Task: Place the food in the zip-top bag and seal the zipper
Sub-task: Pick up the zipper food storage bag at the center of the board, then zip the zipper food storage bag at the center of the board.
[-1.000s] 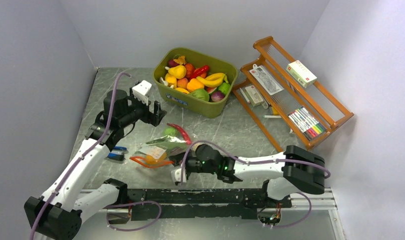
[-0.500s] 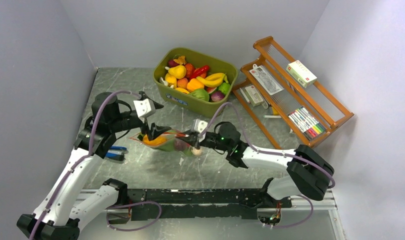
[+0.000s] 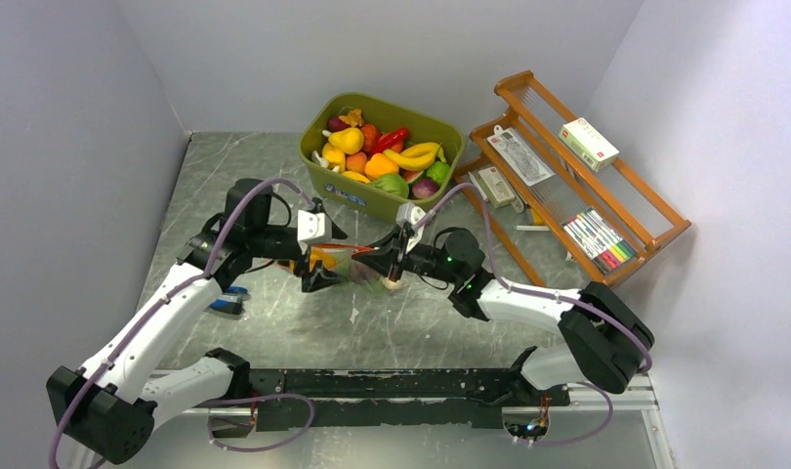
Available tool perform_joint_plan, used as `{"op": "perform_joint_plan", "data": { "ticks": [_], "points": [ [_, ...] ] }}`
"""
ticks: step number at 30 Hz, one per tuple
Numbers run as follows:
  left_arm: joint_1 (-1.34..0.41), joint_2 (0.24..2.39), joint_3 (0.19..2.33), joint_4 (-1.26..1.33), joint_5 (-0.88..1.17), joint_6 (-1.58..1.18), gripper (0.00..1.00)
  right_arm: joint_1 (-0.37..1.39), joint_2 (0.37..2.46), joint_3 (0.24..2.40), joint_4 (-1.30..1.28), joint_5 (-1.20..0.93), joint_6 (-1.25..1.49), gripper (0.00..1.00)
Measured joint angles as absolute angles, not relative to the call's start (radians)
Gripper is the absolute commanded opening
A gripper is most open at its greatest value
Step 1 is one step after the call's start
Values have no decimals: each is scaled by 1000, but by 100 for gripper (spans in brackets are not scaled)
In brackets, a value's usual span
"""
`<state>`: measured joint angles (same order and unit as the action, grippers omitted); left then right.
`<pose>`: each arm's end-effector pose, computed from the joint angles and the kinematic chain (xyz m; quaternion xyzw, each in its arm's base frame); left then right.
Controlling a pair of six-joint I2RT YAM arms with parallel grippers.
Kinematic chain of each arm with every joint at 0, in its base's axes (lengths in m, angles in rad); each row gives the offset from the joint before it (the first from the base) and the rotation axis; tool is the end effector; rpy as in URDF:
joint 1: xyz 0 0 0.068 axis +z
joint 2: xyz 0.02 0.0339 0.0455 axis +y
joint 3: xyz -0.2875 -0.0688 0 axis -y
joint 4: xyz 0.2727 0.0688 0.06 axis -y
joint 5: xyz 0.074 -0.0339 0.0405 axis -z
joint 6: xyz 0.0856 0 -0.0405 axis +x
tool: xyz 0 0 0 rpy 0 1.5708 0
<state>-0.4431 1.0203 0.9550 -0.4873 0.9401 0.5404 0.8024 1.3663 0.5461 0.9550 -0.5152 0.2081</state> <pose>0.1977 -0.1703 0.3353 0.5622 0.5820 -0.3739 0.4532 0.2050 0.2728 0.2565 -0.3697 0.5521 0.4992 0.5562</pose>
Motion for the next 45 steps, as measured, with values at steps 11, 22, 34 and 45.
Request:
{"op": "perform_joint_plan", "data": {
  "ticks": [11, 22, 34, 45],
  "points": [
    [-498, 972, 1004, -530, 835, 552, 88, 804, 1341, 690, 970, -656, 363, 0],
    [-500, 984, 1001, -546, 801, 623, 24, 805, 1346, 668, 1010, -701, 413, 0],
    [-501, 1041, 944, -524, 784, 632, 7, 805, 1296, 620, 860, -644, 302, 38],
    [-501, 1090, 933, -497, 764, 633, 7, 790, 1106, 461, 730, -609, 131, 48]
  ]
}}
